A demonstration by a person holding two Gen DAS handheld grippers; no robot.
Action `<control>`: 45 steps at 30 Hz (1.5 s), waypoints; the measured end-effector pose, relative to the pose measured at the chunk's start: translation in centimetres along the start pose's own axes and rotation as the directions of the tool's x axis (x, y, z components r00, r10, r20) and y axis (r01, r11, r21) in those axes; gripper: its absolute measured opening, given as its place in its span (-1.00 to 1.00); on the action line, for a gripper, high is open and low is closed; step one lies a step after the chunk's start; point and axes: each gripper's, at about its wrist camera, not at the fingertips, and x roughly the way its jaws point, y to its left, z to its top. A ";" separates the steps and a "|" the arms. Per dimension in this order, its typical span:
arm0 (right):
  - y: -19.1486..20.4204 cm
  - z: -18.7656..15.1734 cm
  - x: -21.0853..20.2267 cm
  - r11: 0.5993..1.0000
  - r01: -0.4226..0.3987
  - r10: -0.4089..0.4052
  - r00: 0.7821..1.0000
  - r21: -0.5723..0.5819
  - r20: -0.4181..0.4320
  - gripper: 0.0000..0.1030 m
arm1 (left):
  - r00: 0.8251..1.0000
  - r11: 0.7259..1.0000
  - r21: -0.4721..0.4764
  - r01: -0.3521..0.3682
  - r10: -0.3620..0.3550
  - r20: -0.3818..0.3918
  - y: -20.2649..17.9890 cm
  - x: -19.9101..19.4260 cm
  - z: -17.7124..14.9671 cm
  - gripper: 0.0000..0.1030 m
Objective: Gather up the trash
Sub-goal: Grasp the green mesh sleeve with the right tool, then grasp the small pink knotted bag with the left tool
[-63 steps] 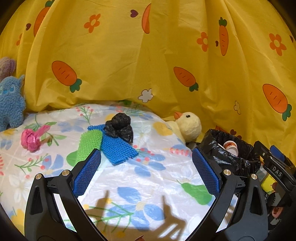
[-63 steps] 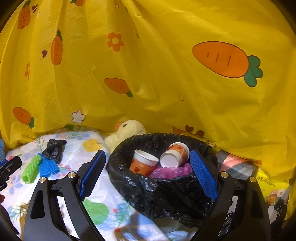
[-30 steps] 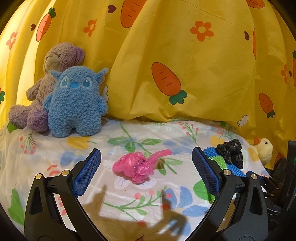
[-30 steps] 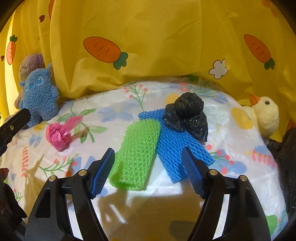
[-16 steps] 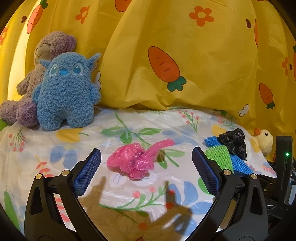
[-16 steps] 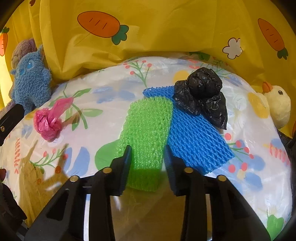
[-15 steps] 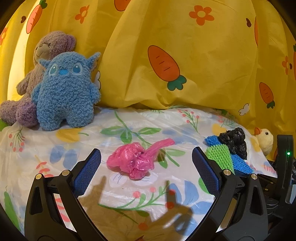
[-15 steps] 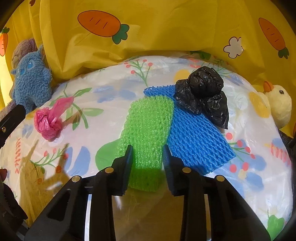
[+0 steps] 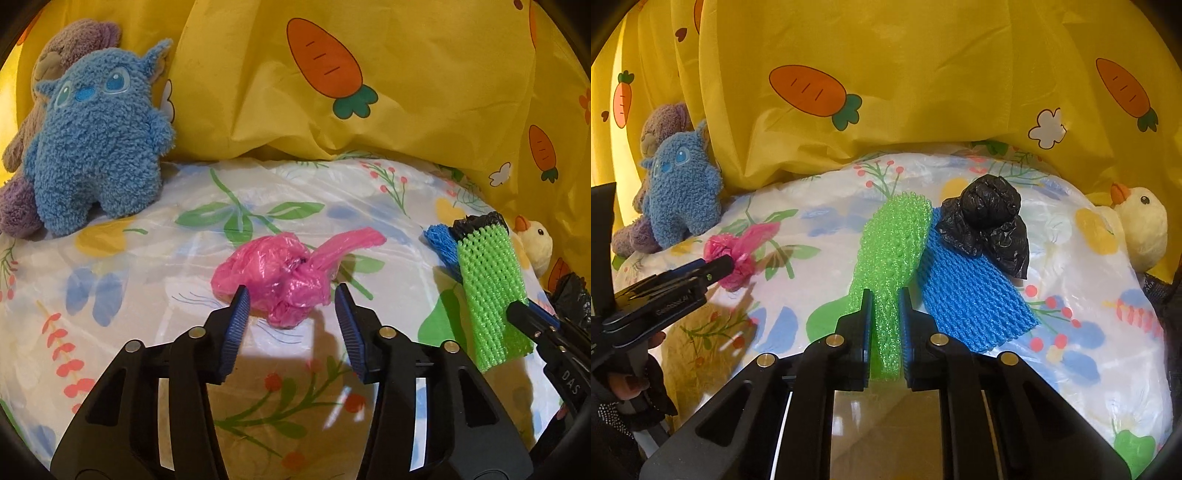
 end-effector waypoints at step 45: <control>-3.8 -1.1 -4.4 0.998 -0.036 0.031 0.996 0.057 0.079 -0.72 | 1.000 0.998 0.062 -0.002 0.002 0.004 -2.1 2.8 1.9 -0.64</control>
